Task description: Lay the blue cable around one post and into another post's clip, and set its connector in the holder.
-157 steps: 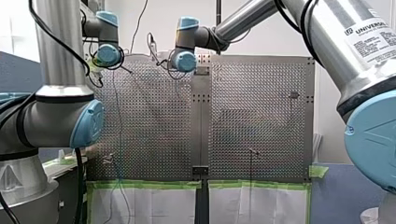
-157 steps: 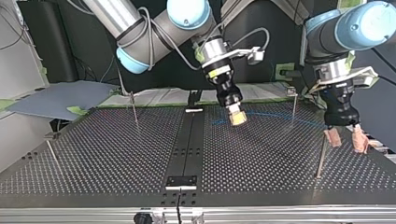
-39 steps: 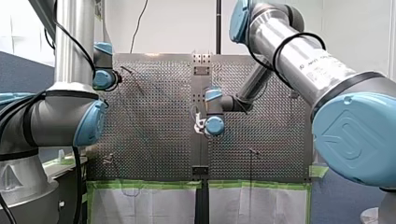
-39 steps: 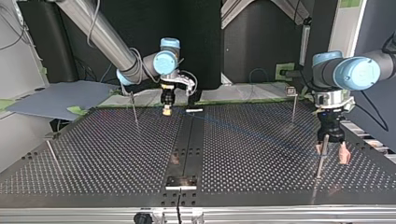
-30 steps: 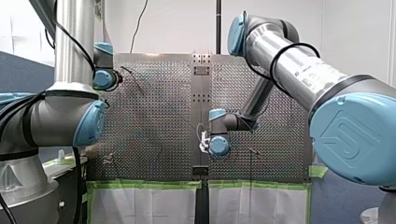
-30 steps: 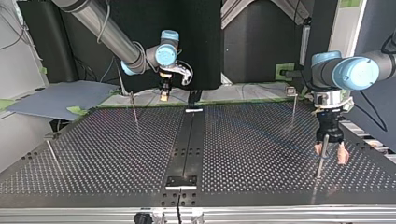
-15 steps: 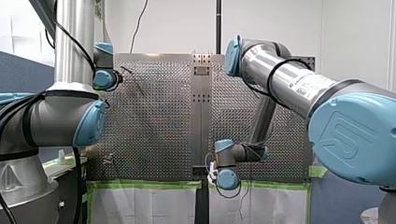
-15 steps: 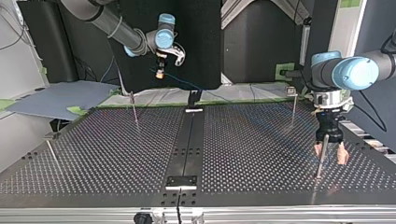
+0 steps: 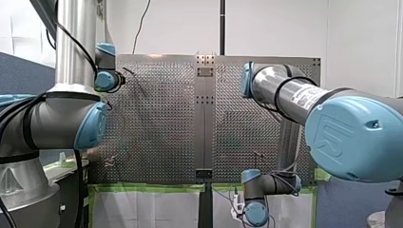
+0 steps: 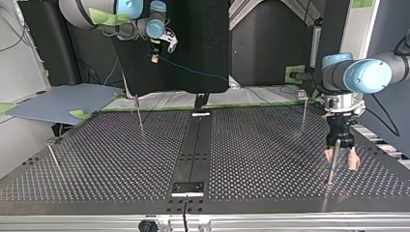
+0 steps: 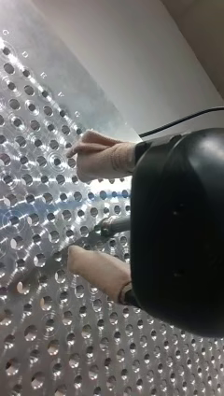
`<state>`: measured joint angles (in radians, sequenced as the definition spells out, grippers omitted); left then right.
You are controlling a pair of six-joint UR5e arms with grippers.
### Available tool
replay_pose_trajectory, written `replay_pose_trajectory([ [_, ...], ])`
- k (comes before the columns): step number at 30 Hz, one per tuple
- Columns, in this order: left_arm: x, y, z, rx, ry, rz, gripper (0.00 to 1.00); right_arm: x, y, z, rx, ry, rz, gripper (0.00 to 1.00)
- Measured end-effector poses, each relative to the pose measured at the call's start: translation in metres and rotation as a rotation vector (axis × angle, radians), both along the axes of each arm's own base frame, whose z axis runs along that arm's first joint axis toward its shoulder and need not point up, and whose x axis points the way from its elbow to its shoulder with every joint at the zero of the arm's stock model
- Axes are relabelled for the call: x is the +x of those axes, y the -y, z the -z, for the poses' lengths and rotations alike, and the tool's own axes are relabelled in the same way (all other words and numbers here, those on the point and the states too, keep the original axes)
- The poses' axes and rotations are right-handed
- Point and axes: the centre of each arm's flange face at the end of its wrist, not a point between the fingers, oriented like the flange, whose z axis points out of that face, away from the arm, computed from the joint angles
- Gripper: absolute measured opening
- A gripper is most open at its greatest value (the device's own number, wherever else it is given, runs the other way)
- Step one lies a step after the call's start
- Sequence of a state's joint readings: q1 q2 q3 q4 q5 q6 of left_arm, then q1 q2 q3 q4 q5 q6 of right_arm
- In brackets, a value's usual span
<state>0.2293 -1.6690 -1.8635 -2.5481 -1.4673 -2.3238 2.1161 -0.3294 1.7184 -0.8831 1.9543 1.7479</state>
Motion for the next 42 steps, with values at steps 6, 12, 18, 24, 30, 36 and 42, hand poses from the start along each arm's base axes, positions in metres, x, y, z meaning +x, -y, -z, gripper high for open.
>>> replay_pose_trajectory([
  [6,0.000,0.001,0.000,0.000,-0.001,0.002,1.00,-0.034,-0.014,0.021,0.046,0.021,0.015,0.00],
  [12,0.000,0.002,0.000,0.000,-0.002,0.004,1.00,-0.054,-0.001,0.002,0.020,0.097,0.035,0.00],
  [18,0.000,0.002,0.000,0.000,-0.001,0.004,1.00,-0.070,0.023,-0.027,-0.045,0.150,0.035,0.00],
  [24,0.000,0.002,0.000,0.000,0.000,0.004,1.00,-0.078,0.080,-0.066,-0.185,0.206,0.023,0.00],
  [30,0.000,0.002,0.000,0.001,0.000,0.002,1.00,-0.094,0.130,-0.107,-0.326,0.234,0.017,0.00],
  [36,0.000,0.003,0.000,0.001,0.001,0.001,1.00,-0.110,0.157,-0.143,-0.405,0.246,0.042,0.00],
  [42,0.000,0.003,0.000,0.000,0.001,0.001,1.00,-0.112,0.160,-0.154,-0.418,0.247,0.041,0.00],
])
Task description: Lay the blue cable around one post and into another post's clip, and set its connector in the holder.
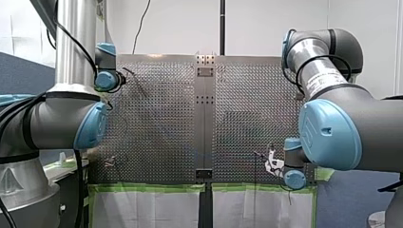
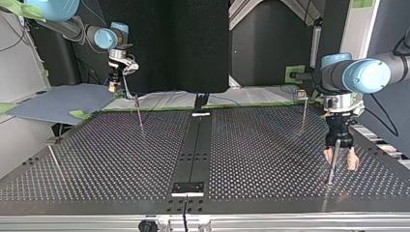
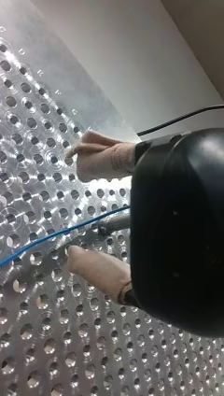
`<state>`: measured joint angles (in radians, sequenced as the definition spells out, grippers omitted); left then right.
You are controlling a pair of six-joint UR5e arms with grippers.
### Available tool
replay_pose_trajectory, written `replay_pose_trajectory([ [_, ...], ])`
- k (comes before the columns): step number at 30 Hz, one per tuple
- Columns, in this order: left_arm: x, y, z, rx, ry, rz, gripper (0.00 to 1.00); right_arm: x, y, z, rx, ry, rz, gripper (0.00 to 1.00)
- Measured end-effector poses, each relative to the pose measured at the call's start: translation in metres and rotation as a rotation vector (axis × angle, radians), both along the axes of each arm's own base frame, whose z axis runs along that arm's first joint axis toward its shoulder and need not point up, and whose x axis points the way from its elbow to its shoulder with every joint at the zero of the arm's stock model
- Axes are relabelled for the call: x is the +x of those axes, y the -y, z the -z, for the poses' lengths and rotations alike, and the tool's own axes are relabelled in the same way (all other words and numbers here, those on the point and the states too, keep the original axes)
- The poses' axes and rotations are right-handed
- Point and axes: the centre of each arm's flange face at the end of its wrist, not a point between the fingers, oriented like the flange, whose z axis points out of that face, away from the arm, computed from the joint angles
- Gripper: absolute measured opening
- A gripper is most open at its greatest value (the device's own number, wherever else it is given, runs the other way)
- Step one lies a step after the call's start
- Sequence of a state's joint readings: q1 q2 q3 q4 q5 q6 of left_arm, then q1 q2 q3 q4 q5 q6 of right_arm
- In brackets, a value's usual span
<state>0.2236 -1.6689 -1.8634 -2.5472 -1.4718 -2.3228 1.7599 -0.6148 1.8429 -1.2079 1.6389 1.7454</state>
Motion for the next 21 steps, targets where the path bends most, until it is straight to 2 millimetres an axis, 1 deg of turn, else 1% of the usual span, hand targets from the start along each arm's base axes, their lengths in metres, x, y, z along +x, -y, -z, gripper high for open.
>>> replay_pose_trajectory([
  [12,0.000,0.000,0.000,-0.001,-0.002,0.001,1.00,0.005,-0.006,0.004,0.031,-0.083,-0.082,0.00],
  [16,0.000,0.000,0.000,-0.001,-0.002,0.002,1.00,-0.007,-0.007,0.008,0.060,-0.123,-0.098,0.00],
  [21,0.000,0.001,0.000,-0.002,-0.002,0.002,1.00,-0.030,-0.006,0.012,0.073,-0.164,-0.104,0.00],
])
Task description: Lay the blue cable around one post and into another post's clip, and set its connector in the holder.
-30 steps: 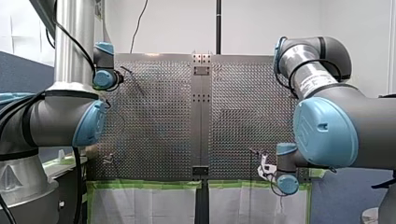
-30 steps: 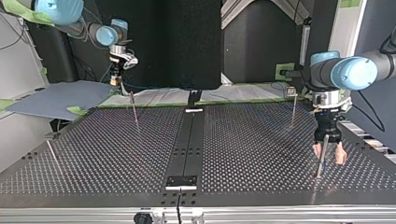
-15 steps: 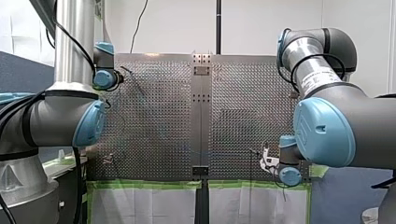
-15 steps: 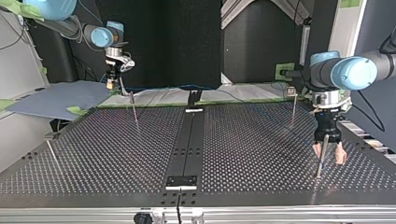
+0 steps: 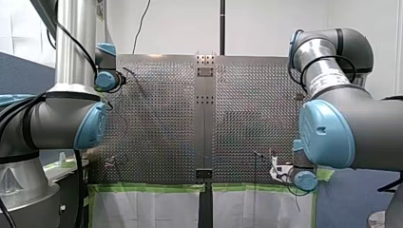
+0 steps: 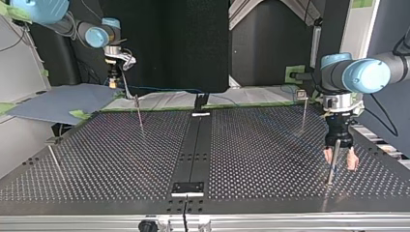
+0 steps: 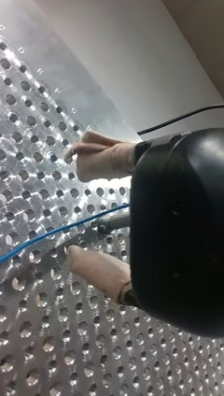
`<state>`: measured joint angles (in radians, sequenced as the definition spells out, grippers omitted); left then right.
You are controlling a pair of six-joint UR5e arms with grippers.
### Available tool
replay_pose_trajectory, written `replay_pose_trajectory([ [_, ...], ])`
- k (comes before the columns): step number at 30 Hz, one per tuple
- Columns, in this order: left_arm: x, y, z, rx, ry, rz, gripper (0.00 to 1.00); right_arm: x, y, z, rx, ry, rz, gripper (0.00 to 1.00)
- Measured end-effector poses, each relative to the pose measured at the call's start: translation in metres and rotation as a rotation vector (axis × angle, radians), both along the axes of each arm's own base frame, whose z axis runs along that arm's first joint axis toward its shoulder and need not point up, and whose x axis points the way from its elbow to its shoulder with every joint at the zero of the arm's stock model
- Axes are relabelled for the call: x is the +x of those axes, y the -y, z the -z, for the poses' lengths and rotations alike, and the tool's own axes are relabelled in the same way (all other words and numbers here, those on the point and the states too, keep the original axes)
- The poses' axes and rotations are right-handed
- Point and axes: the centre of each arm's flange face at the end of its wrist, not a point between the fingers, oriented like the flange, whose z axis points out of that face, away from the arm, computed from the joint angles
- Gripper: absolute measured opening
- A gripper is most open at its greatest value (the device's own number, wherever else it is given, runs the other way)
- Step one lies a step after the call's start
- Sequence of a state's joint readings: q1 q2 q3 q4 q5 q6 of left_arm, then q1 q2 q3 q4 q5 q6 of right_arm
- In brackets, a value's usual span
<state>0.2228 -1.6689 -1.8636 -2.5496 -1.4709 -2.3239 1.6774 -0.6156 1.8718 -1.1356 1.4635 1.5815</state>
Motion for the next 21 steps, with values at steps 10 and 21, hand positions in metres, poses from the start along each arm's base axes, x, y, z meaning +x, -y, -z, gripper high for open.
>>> replay_pose_trajectory([
  [10,0.000,0.000,0.000,0.001,0.000,0.000,1.00,-0.036,0.014,-0.001,-0.022,0.002,0.005,0.00],
  [21,0.000,0.002,0.000,-0.002,-0.003,-0.001,1.00,-0.014,0.008,-0.002,-0.034,-0.007,-0.103,0.00],
])
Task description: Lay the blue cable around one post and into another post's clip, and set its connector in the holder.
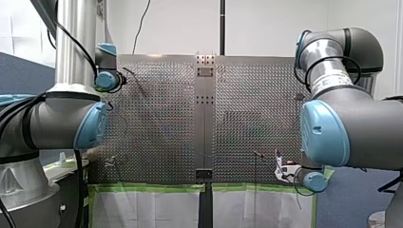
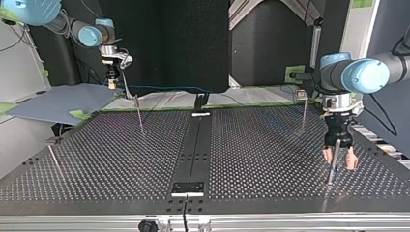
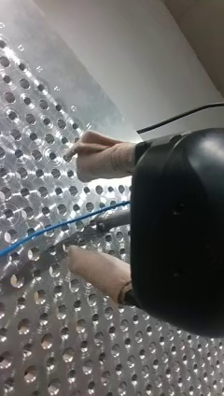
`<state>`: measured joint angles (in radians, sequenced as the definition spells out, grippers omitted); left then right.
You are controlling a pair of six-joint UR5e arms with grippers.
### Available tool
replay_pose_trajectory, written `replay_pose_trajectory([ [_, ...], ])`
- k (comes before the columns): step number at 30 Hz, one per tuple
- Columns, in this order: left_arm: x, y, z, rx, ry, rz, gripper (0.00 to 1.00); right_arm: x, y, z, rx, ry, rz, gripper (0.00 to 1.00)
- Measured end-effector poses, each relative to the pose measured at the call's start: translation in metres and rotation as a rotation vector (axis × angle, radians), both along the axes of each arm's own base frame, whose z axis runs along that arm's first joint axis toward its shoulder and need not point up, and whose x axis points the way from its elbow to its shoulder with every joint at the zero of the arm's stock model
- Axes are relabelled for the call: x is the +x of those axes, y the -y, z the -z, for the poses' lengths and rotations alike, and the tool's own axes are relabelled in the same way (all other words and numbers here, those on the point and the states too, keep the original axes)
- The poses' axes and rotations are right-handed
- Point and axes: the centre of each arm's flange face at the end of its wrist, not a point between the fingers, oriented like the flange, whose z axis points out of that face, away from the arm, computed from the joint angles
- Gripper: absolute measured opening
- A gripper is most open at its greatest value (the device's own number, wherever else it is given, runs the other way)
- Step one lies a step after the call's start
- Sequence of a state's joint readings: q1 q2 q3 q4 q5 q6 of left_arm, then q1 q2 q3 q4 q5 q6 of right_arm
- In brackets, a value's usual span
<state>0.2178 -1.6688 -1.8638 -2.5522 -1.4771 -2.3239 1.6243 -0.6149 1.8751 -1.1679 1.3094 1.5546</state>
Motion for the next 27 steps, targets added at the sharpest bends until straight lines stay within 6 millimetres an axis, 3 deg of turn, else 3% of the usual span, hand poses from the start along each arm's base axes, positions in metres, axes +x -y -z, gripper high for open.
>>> replay_pose_trajectory([
  [8,0.000,0.001,0.001,-0.002,-0.005,-0.002,1.00,0.012,-0.005,0.000,0.002,-0.002,-0.024,0.00],
  [19,-0.005,0.005,0.007,-0.016,-0.045,0.000,1.00,0.015,-0.005,0.000,0.005,0.004,-0.027,0.00],
  [27,-0.028,0.009,0.027,-0.006,-0.156,-0.029,1.00,0.016,-0.006,0.000,0.008,0.005,-0.028,0.00],
])
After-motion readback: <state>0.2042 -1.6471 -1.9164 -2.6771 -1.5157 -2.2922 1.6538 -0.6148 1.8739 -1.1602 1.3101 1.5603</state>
